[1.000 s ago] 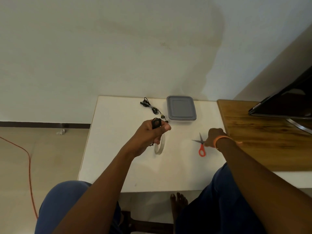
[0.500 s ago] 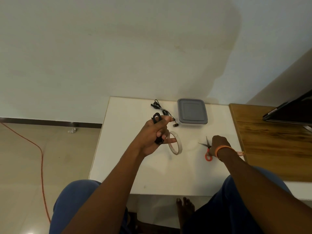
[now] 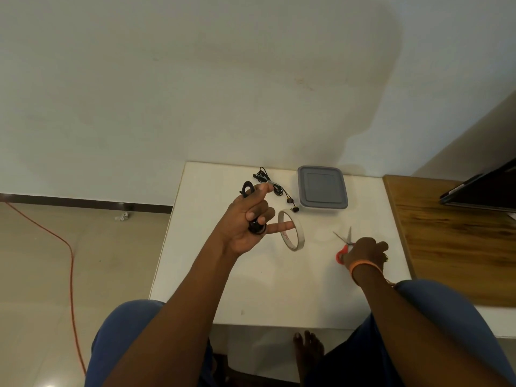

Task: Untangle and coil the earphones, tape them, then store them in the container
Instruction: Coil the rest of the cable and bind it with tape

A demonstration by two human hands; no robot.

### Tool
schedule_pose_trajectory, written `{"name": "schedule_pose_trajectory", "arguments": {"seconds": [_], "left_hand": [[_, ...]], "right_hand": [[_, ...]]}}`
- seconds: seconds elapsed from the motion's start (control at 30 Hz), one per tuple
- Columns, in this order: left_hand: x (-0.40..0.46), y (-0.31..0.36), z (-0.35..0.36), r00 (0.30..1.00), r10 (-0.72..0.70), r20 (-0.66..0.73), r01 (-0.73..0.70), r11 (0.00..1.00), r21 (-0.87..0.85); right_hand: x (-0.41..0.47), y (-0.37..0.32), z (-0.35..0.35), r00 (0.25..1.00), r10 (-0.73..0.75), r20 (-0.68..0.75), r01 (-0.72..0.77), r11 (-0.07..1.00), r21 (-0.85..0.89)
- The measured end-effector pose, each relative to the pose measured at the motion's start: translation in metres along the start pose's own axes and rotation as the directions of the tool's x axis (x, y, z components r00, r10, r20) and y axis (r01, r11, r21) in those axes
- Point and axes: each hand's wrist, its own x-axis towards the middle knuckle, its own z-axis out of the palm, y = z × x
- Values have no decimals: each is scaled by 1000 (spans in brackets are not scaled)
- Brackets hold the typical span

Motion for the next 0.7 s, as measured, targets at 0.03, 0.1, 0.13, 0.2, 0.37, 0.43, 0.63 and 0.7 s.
{"name": "schedule_pose_trajectory", "arguments": {"seconds": [0.03,0.1,0.13,0.2,0.37,0.43,0.63,0.7], "left_hand": [[0,0,0,1000,2,-1,-2,1000,-13],[0,1,-1,1000,7,-4,-7,999,-37],[1,1,-2,1000,9,-3,-9,999,-47],[1,2,-3,1000,11,-3,-11,998,-62],[2,3,-5,1000,6,-2,-6,997,-83],[1,4,-5,1000,5,-4,-5,997,-82],[0,7,-4,1000,-12,23,12,1000,-4],[-1,8,-5,998,-38,51,34,997,72]], "right_hand": [[-1,1,0,1000,-27,-2,27,1000,-16],[-3,1,-1,999,-39,-9,39,999,-18],[-4,1,-1,999,-46,-15,46,999,-6],[-8,0,-2,998,-66,-15,66,997,-35],[-9,-7,-5,991,-57,119,64,997,-53],[-7,-15,-12,971,-33,237,-25,972,236],[-33,-38,-47,720,-124,683,-569,459,682],[-39,-42,-53,695,-177,697,-565,464,682]]}}
